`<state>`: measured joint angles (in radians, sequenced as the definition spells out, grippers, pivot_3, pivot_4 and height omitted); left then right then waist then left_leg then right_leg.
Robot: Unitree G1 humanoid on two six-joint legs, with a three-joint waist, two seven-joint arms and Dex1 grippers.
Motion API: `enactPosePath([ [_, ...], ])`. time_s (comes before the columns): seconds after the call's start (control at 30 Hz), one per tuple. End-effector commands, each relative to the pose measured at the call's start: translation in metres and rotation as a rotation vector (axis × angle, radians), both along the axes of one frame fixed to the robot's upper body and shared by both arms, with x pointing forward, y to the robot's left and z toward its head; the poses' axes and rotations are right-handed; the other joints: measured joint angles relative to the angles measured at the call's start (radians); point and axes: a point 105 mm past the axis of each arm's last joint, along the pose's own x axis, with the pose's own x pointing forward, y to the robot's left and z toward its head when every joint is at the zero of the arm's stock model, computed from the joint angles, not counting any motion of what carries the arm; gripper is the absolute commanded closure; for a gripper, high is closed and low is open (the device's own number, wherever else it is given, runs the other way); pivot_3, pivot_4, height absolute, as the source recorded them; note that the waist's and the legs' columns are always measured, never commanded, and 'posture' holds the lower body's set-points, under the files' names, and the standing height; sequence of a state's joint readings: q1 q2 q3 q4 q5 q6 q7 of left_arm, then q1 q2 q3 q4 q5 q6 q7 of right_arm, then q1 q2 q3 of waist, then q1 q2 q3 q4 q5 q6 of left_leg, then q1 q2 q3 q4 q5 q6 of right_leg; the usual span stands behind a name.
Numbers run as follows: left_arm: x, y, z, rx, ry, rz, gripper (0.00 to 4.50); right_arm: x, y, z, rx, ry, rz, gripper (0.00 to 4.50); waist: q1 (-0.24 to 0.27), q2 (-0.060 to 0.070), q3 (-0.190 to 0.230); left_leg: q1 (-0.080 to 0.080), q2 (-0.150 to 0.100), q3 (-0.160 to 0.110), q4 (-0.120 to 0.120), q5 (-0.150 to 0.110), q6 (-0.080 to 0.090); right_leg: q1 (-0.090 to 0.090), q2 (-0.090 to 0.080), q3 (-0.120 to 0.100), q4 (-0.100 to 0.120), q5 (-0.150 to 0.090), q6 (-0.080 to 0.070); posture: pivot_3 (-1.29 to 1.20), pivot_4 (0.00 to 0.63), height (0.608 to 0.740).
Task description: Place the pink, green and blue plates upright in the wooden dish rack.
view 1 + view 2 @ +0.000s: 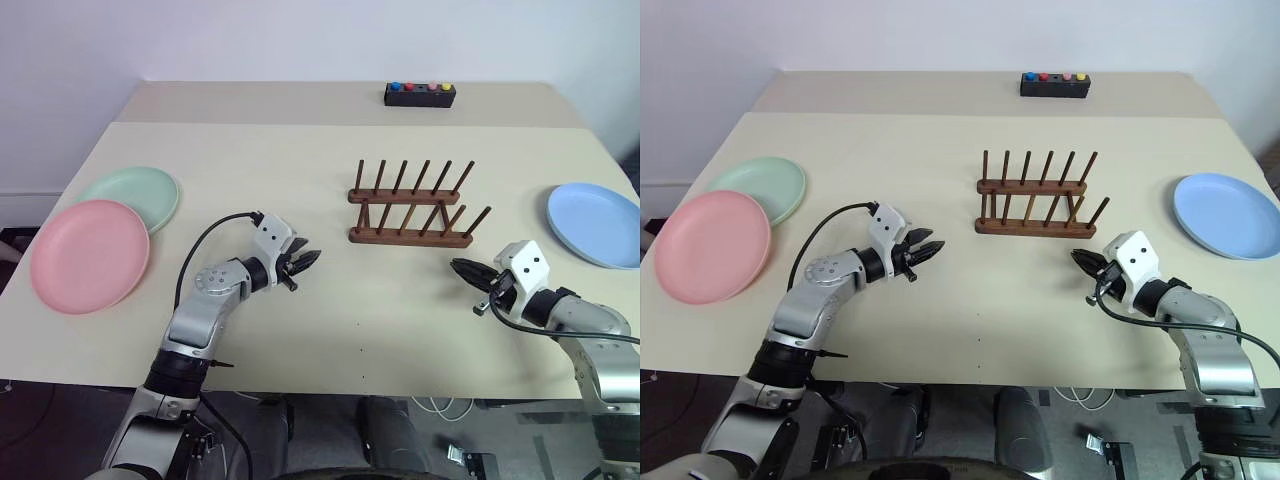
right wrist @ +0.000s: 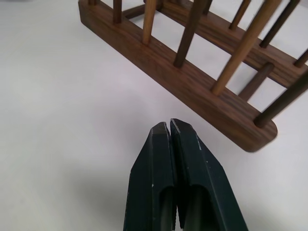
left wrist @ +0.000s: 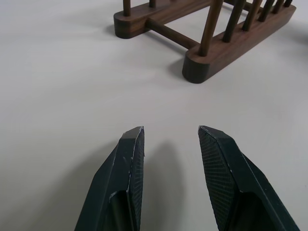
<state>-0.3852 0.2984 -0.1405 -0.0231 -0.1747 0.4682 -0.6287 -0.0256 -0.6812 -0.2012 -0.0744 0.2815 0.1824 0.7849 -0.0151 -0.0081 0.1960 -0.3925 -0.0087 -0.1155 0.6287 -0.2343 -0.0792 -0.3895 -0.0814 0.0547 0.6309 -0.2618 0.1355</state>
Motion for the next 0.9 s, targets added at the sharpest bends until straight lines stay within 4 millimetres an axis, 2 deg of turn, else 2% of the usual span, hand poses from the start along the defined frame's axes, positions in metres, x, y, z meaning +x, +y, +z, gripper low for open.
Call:
enactPosePath([
  [0.03,-0.001,0.006,0.013,-0.004,-0.046,0.014,2.69,0.003,0.004,0.009,0.010,-0.036,0.017,4.44,0.000,0.000,0.000,0.000,0.000,0.000,0.000,0.000,0.000,0.000,0.000,0.000,0.000,0.000,0.000,0.00,0.150,0.734],
  [0.07,-0.001,0.008,0.014,-0.003,-0.048,0.021,2.69,0.004,0.003,0.008,0.004,-0.031,0.013,4.44,-0.001,0.000,0.000,0.000,0.000,0.000,0.000,0.000,0.000,0.000,0.000,0.000,0.000,0.000,0.000,0.00,0.150,0.734],
  [0.13,0.000,0.014,0.018,-0.002,-0.056,0.043,2.16,0.005,0.001,0.008,0.001,-0.028,0.012,4.50,0.000,0.000,0.000,0.000,0.000,0.000,0.000,0.000,0.000,0.000,0.000,0.000,0.000,0.000,0.000,0.00,0.150,0.734],
  [0.2,0.000,0.019,0.020,-0.002,-0.060,0.061,1.35,0.006,0.002,0.009,0.001,-0.029,0.018,4.50,0.000,0.000,0.000,0.000,0.000,0.000,0.000,0.000,0.000,0.000,0.000,0.000,0.000,0.000,0.000,0.00,0.150,0.734],
  [0.27,-0.002,0.023,0.022,-0.015,-0.055,0.067,0.31,0.008,0.004,0.010,-0.001,-0.033,0.029,4.50,-0.002,0.000,0.000,0.000,0.000,0.000,0.000,0.000,0.000,0.000,0.000,0.000,0.000,0.000,0.000,0.00,0.150,0.734],
  [0.3,-0.002,0.025,0.022,-0.011,-0.057,0.074,0.03,0.009,0.005,0.010,-0.001,-0.035,0.033,4.50,-0.002,0.000,0.000,0.000,0.000,0.000,0.000,0.000,0.000,0.000,0.000,0.000,0.000,0.000,0.000,0.00,0.150,0.734],
  [0.47,-0.006,0.047,0.039,-0.036,-0.094,0.125,0.03,0.006,0.016,0.014,0.020,-0.030,0.105,4.50,-0.002,0.000,0.000,0.000,0.000,0.000,-0.001,0.000,0.000,0.000,0.000,0.000,0.000,0.000,0.000,0.00,0.150,0.734],
  [0.53,-0.007,0.065,0.052,-0.050,-0.122,0.171,0.03,-0.001,0.025,0.015,0.032,-0.006,0.173,4.50,-0.002,0.000,0.000,0.000,0.000,0.000,-0.001,0.000,0.000,-0.001,0.000,0.000,0.000,0.000,0.000,0.00,0.150,0.734],
  [0.57,-0.009,0.077,0.061,-0.051,-0.146,0.197,0.03,-0.006,0.031,0.016,0.041,0.015,0.221,4.50,-0.002,0.000,0.000,0.000,0.000,0.000,-0.001,0.000,0.000,-0.001,0.000,0.000,0.000,0.000,0.000,0.00,0.150,0.734],
  [0.67,-0.013,0.133,0.086,-0.009,-0.231,0.377,0.03,-0.020,0.055,0.019,0.061,0.060,0.371,4.50,-0.008,0.000,0.001,0.000,0.001,0.000,-0.002,0.000,0.000,-0.002,0.000,0.000,0.000,0.000,0.000,0.00,0.150,0.734],
  [0.9,-0.030,0.204,0.107,-0.035,-0.281,0.646,0.03,-0.017,0.076,0.023,0.075,0.059,0.459,4.50,0.003,-0.003,0.002,0.000,0.001,0.000,-0.001,0.000,0.000,-0.001,0.000,0.000,0.000,-0.002,-0.003,0.00,0.150,0.734],
])
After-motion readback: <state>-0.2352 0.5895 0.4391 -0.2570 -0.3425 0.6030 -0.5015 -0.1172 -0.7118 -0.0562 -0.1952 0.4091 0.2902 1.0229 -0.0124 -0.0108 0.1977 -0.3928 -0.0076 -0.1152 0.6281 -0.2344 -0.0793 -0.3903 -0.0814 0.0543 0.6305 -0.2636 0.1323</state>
